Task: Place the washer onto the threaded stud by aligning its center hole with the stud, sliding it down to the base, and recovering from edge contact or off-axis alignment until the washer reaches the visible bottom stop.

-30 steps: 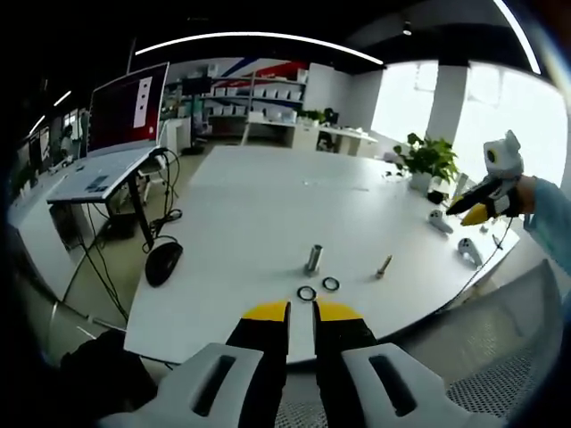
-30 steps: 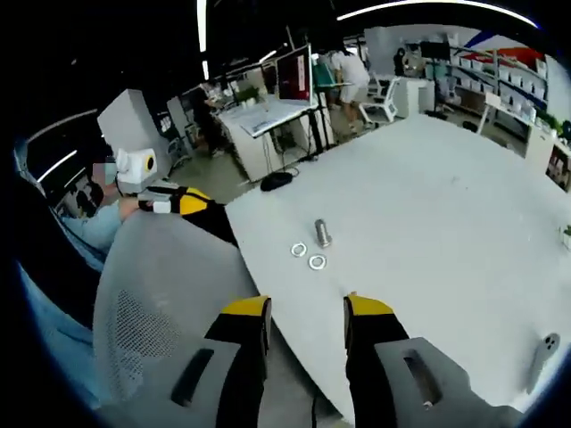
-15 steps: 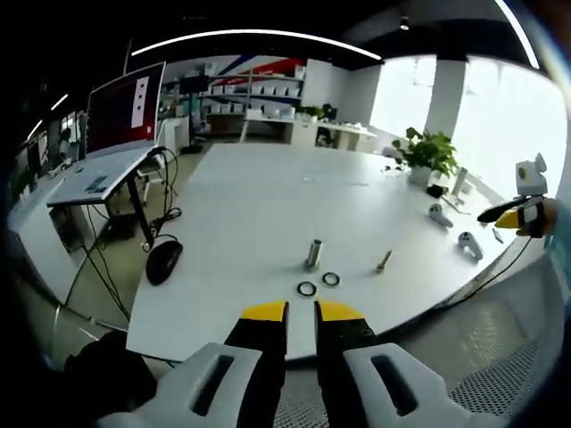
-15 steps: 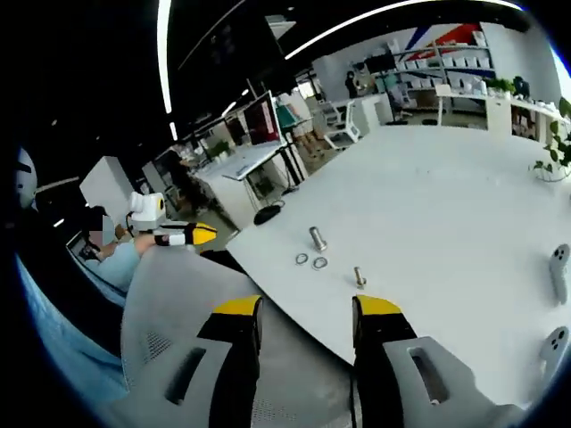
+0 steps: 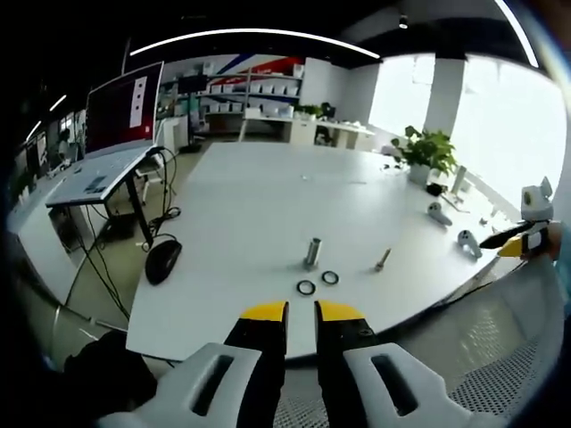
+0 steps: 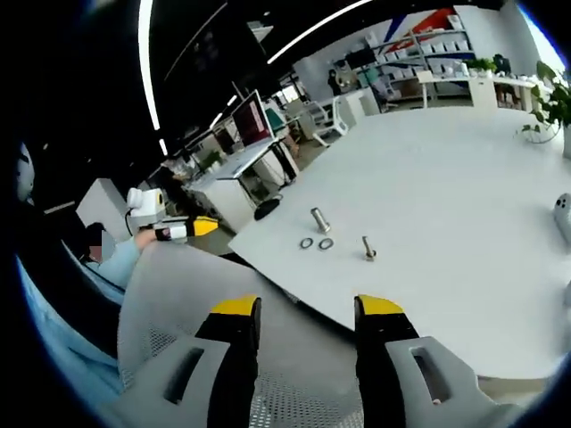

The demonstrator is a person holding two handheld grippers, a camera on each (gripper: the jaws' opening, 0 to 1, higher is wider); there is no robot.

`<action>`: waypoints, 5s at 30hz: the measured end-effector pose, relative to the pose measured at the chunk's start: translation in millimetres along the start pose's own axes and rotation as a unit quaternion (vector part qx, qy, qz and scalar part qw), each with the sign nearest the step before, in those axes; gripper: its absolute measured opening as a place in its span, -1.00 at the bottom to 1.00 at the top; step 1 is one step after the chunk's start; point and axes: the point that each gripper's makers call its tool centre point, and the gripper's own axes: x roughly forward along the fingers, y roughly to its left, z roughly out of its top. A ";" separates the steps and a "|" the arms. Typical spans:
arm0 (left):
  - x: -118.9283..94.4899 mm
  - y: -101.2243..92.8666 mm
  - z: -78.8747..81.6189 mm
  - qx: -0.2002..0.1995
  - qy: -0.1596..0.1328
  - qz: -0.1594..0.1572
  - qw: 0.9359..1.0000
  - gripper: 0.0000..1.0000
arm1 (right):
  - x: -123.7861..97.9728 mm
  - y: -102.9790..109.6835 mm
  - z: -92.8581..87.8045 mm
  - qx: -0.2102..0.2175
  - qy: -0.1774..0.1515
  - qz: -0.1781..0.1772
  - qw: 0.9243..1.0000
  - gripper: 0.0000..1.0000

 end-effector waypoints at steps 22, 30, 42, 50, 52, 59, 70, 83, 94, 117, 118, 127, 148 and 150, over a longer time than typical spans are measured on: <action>-0.3 -0.2 -0.3 0.002 -0.001 -0.004 1.000 -0.83 | 10.4 -7.3 -4.1 -0.014 -0.014 -0.068 0.997 -0.14; -0.4 0.3 0.2 0.002 -0.002 -0.002 1.000 -0.83 | 12.6 -9.4 -12.8 -0.065 0.012 -0.086 0.994 -0.18; -0.8 -0.8 -0.4 0.003 0.001 -0.001 1.000 -0.82 | 12.2 -7.5 -10.4 -0.056 0.003 -0.078 0.995 -0.19; 0.3 -0.2 -0.3 0.004 0.003 -0.001 1.000 -0.83 | 14.4 -6.1 -25.1 -0.066 0.054 -0.071 0.994 -0.19; 0.4 0.4 0.4 0.001 0.001 -0.001 1.000 -0.83 | 17.1 -2.1 -25.0 -0.079 0.058 -0.058 0.994 -0.19; 0.8 0.8 2.8 -0.002 -0.006 -0.001 1.000 -0.83 | 16.2 2.0 -10.5 -0.105 0.095 -0.002 0.990 -0.17; 1.1 1.5 4.5 -0.004 -0.013 0.000 1.000 -0.84 | 46.0 12.0 66.1 -0.272 0.160 0.040 0.948 -0.17; 1.2 2.1 5.0 -0.006 -0.014 0.003 1.000 -0.84 | 135.9 30.2 74.4 -0.387 0.239 0.090 0.886 -0.19; 1.1 3.9 12.6 -0.020 -0.037 0.002 0.999 -0.90 | 186.6 8.4 49.8 -0.422 0.301 0.098 0.850 -0.19; 0.2 6.3 15.2 -0.033 -0.049 0.002 0.998 -0.93 | 249.8 -29.7 -2.7 -0.443 0.398 0.095 0.798 -0.22; 0.3 6.3 15.0 -0.033 -0.048 0.002 0.998 -0.93 | 251.5 -30.1 -3.1 -0.444 0.399 0.095 0.797 -0.22; 0.0 7.3 16.6 -0.035 -0.053 0.002 0.998 -0.93 | 265.3 -40.9 -5.0 -0.447 0.410 0.085 0.790 -0.22; 0.5 9.7 16.9 -0.042 -0.053 0.007 0.998 -0.93 | 288.1 -57.3 -14.4 -0.473 0.408 0.079 0.777 -0.32; 0.4 9.6 17.4 -0.043 -0.055 0.006 0.998 -0.93 | 288.2 -57.0 -14.9 -0.475 0.408 0.076 0.776 -0.32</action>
